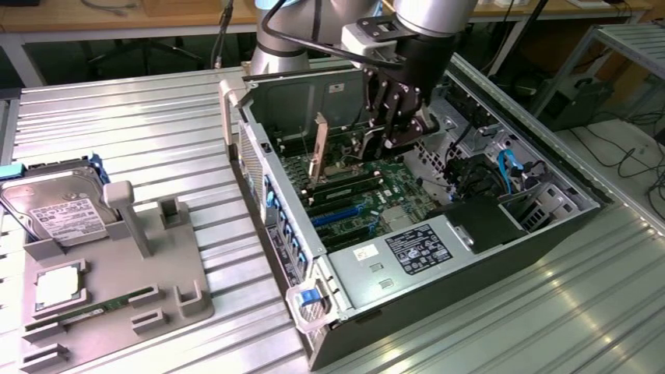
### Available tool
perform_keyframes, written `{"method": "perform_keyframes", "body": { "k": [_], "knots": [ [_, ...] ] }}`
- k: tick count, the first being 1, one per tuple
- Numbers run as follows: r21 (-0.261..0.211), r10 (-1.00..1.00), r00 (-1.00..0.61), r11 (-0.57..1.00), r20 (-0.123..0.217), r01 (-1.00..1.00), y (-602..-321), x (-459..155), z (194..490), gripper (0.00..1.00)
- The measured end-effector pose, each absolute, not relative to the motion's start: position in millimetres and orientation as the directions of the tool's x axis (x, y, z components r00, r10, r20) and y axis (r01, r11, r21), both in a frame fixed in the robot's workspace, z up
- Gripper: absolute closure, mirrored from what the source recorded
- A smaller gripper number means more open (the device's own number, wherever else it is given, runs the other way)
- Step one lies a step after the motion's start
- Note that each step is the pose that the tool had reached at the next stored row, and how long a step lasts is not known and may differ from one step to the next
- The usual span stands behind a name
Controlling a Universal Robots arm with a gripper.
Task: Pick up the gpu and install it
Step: 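Insert the gpu into the slot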
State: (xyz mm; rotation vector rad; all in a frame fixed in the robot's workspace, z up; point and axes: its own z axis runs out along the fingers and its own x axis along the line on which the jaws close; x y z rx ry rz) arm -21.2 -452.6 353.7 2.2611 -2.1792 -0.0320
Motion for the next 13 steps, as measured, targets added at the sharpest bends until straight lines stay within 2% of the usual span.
{"method": "perform_keyframes", "body": {
  "k": [13],
  "knots": [
    [0.015,-1.0,-0.001,0.001,-0.014,-1.0,-451.9,-21.1,347.2,0.73]
  ]
}}
